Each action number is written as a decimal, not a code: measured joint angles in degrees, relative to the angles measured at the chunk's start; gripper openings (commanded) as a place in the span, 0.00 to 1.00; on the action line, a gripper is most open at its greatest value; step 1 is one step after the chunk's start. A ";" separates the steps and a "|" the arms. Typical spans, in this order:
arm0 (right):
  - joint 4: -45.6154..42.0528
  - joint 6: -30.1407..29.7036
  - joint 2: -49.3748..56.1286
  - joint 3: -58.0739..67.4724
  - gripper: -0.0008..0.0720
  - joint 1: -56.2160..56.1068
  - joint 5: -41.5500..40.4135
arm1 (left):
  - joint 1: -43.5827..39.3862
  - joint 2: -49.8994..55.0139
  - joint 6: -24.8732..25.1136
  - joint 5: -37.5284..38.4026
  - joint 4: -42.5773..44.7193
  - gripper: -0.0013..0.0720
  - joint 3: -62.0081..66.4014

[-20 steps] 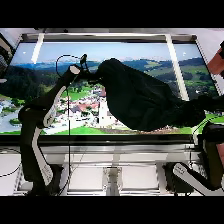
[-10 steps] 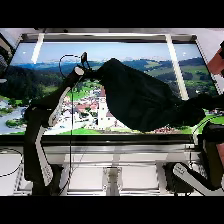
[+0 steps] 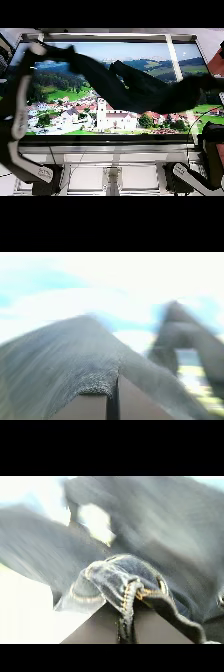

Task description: Fold the clothes and pants, and hang the long-sleeved shirts on hangers.

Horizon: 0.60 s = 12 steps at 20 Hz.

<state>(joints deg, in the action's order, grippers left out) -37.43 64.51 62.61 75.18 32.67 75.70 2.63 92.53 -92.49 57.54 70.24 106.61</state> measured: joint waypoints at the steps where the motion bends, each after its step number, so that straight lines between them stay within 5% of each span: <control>1: 3.23 0.04 0.00 3.02 0.07 0.00 -0.13 | 2.64 -3.82 -1.31 3.37 5.86 0.05 0.00; 5: 3.52 5.38 -0.04 13.94 0.07 -0.02 1.05 | 12.74 -14.91 -2.32 15.15 21.31 0.05 0.00; 12: -21.70 13.46 1.53 14.32 0.07 -0.02 7.72 | 18.62 -16.74 -0.48 29.64 23.67 0.05 -6.23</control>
<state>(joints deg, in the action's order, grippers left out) -59.13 77.97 64.14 89.49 32.64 83.42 21.26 75.79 -92.97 87.18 93.91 100.38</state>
